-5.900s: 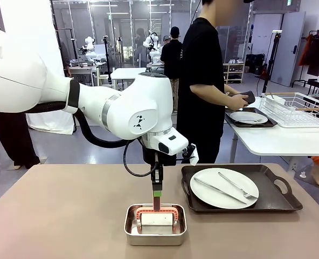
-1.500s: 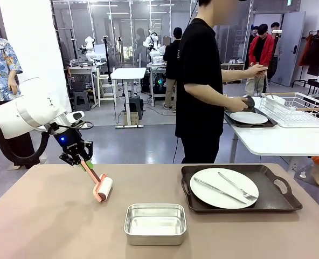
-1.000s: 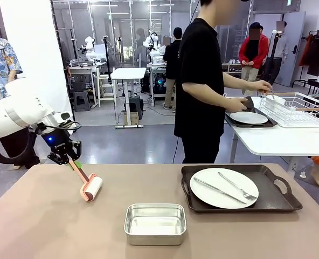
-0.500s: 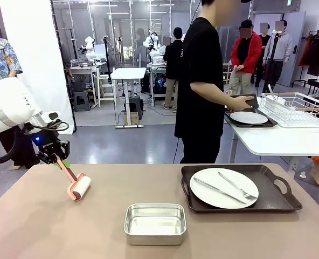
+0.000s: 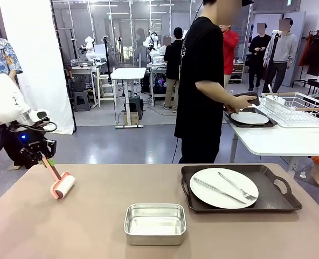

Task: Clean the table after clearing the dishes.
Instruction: When the left (or right) Handle tray is removed, use the left hand (or right hand) to clean the left (or right) side of the table with the Lint Roller.

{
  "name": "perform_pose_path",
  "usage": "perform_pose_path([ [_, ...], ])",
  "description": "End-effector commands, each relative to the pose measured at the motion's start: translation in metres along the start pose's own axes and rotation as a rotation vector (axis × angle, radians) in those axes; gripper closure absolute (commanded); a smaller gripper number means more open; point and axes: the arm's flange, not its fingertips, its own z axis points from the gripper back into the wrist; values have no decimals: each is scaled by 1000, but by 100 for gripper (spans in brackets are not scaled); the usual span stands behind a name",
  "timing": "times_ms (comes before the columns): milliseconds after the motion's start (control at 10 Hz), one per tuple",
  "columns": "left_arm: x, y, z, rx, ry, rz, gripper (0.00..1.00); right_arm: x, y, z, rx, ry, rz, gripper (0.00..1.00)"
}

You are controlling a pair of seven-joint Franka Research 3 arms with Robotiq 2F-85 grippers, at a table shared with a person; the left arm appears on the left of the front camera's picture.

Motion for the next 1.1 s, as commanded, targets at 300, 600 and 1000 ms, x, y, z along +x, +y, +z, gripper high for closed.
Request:
perform_pose_path([
  [300,-14,53,-31,289,-61,88,78,-1,3,0,1,-1,-4,0],
  [600,-16,52,-17,402,-86,107,78,-1,3,0,1,-1,-4,0],
  [1000,-20,37,17,393,-137,75,78,-1,3,0,1,-1,-4,0],
])
